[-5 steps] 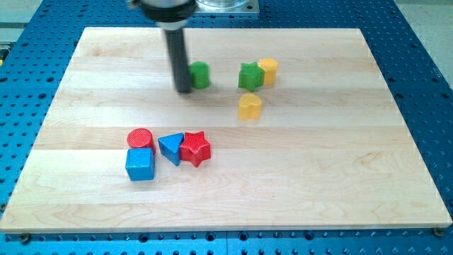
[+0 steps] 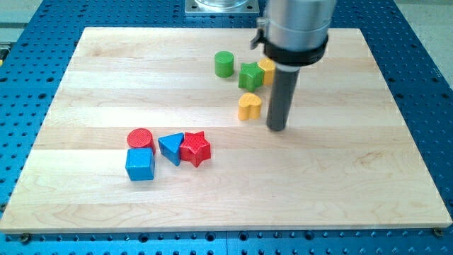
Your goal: Push the yellow heart vertically below to the green circle
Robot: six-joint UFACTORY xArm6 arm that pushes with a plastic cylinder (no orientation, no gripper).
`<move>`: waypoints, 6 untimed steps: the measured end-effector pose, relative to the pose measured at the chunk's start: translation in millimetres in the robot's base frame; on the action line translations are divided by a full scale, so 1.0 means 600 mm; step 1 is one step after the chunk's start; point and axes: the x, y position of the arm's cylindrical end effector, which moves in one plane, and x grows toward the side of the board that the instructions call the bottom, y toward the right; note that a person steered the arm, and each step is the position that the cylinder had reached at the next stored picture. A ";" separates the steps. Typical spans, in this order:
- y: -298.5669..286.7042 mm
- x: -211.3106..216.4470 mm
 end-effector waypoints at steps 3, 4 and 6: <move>-0.112 0.010; -0.153 0.046; -0.016 -0.089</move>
